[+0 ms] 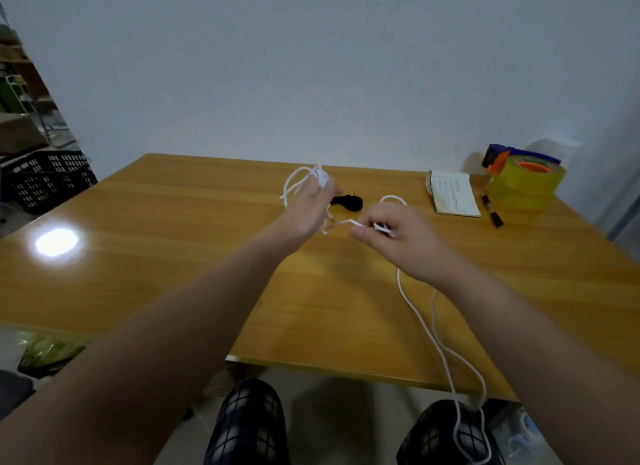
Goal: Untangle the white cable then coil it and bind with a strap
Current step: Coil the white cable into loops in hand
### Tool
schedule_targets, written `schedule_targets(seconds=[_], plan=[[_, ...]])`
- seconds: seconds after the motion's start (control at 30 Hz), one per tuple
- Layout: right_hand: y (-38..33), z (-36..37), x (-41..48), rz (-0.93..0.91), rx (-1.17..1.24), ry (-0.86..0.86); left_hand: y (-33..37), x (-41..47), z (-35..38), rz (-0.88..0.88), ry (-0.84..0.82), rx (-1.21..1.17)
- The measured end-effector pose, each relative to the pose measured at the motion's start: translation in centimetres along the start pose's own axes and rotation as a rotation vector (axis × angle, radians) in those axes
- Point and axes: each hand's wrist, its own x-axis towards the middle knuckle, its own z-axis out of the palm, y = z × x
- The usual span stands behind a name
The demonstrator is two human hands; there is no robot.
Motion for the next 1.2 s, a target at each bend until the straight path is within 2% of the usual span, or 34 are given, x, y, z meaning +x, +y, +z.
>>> schedule_targets(seconds=[0.13, 0.27, 0.37, 0.47, 0.57, 0.63, 0.7, 0.73, 0.77, 0.87, 0.93, 1.03, 1.13, 1.2], plan=[[0.3, -1.4, 0.4, -0.019, -0.128, 0.038, 0.6, -1.0, -0.1, -0.135, -0.274, -0.007], [0.8, -3.0, 0.4, 0.033, -0.394, 0.162, 1.3, -1.8, -0.3, -0.002, -0.368, 0.221], [1.1, -3.7, 0.3, 0.076, -0.468, 0.280, 1.7, -1.9, -0.1, 0.041, -0.390, 0.299], [1.5, -3.3, 0.5, 0.169, -0.386, 0.322, 2.0, -2.2, 1.1, 0.071, -0.478, 0.332], [2.1, -2.7, 0.8, 0.239, -0.254, 0.295, 2.1, -2.8, 2.2, -0.001, -0.563, 0.051], [2.3, -2.8, 0.6, 0.328, -0.048, 0.085, 2.1, -3.2, 2.3, -0.063, -0.528, -0.197], [2.2, -3.2, 0.3, 0.436, -0.015, -0.236, 1.4, -3.2, 2.2, -0.150, -0.524, -0.387], [2.2, -3.2, 0.4, 0.498, 0.039, -0.285, 1.0, -3.3, 2.2, -0.188, -0.521, -0.453], [1.8, -3.3, 0.3, 0.531, 0.121, -0.260, 0.8, -3.5, 2.3, -0.218, -0.513, -0.517], [0.5, -2.6, -0.4, 0.504, 0.713, -0.173, 0.8, -3.5, 2.6, -0.297, -0.488, -0.726], [-0.1, -1.7, -0.3, 0.474, 0.754, -0.200, 1.3, -3.4, 2.8, -0.335, -0.517, -0.814], [0.3, -0.4, -0.4, 0.408, 0.706, -0.201, 1.6, -3.3, 2.8, -0.320, -0.517, -0.806], [0.4, -0.1, -0.6, 0.423, 0.738, -0.106, 1.8, -3.2, 2.5, -0.264, -0.350, -0.607], [0.4, 0.1, -0.7, 0.407, 0.675, -0.062, 2.0, -3.1, 2.3, -0.185, -0.219, -0.420]])
